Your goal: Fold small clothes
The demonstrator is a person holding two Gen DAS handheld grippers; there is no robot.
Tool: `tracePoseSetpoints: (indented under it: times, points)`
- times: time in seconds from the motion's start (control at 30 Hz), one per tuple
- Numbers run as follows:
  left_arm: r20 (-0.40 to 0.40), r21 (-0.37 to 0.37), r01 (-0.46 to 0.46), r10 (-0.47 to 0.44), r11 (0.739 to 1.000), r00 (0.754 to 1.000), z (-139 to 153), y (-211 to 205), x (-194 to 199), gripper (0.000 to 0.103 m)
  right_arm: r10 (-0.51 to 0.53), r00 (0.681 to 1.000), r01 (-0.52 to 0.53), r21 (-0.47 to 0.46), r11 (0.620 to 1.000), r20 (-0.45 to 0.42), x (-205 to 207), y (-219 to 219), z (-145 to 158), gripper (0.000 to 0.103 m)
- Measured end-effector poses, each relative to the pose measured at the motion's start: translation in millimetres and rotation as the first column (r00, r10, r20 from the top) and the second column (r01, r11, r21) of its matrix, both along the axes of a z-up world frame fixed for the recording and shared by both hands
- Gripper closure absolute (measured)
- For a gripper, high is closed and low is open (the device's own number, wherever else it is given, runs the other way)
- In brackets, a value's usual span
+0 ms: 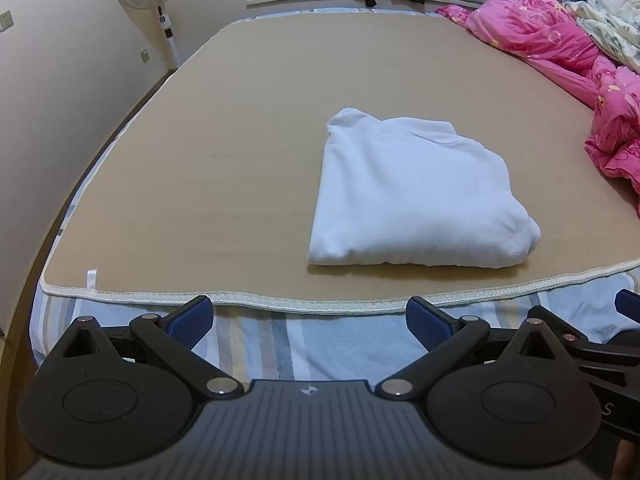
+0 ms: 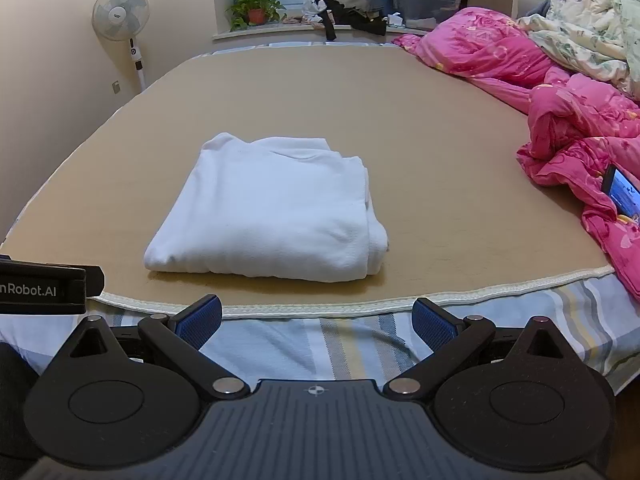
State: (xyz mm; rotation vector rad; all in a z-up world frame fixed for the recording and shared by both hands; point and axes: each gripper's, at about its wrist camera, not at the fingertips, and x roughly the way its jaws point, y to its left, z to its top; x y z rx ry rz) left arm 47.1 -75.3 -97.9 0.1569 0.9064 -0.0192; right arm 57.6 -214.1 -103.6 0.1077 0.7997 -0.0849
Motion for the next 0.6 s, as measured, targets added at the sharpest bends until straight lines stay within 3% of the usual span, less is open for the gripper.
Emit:
tracePoseSetpoints:
  times: [0.6]
  points:
    - [-0.007, 0.010, -0.002, 0.002, 1.000, 1.000, -0.7, 0.0, 0.6, 0.000, 0.016, 1.000, -0.016, 0.000, 1.000, -0.001, 3.7, -2.0, -1.9, 0.002]
